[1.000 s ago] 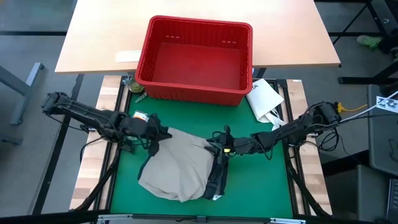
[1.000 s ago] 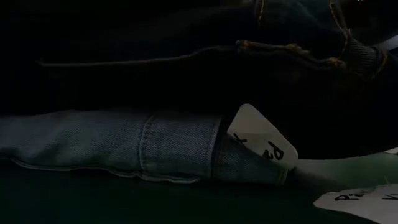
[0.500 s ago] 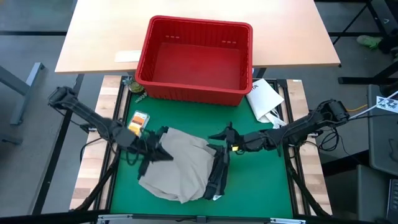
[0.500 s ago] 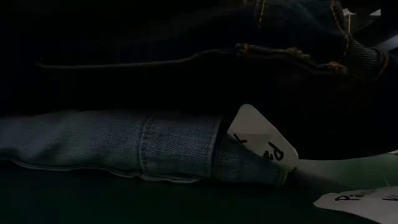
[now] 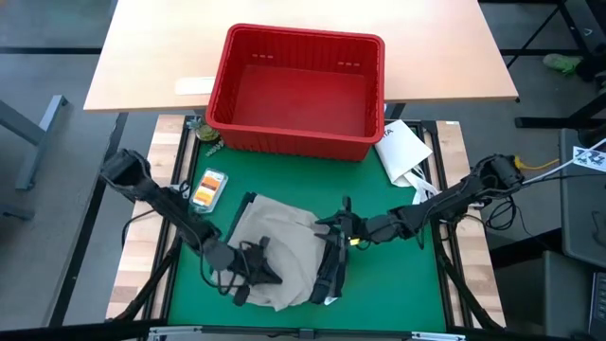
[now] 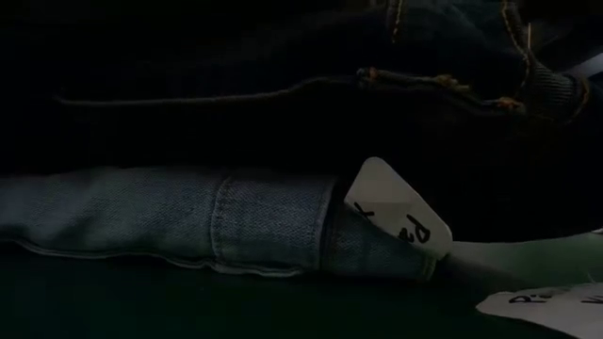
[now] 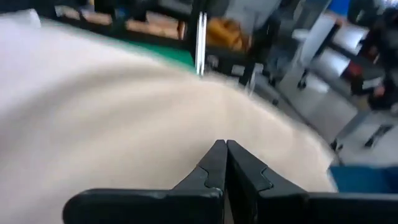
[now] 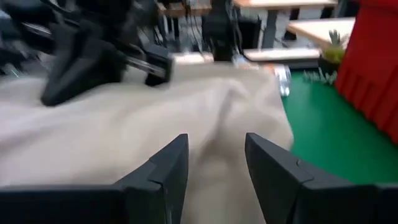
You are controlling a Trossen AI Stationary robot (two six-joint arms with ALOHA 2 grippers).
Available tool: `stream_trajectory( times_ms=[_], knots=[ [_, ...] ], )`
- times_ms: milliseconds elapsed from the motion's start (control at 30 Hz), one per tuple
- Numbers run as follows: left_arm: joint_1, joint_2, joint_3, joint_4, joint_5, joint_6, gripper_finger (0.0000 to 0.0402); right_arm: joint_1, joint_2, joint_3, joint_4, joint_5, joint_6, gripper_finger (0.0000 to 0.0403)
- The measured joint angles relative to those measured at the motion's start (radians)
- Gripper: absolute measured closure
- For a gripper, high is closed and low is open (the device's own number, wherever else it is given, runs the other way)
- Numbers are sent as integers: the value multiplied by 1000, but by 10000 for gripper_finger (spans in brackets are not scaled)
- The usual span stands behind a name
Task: Fold Laundry from Bin
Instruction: Put the stacked of clothes into red bin
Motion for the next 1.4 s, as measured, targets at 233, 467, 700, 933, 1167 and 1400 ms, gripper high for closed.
stream_trajectory(
  times_ms=[233,467,700,933,1167,1400],
  knots=[
    [-39,122,2,8,-10,0,400,0,115,2,-24,57,23,242],
    [-41,126,2,7,8,0,400,-30,144,3,-55,103,58,242],
    [-42,118,0,4,18,3,400,-48,113,-1,-33,49,41,242],
    [-44,70,-1,-9,28,57,400,-48,-42,-1,-166,-54,0,242],
    [-28,21,-2,-7,0,82,400,-27,-242,-1,-434,-168,21,242],
    [-5,15,-2,3,-3,82,400,112,-378,-1,-724,-98,173,242]
  ],
)
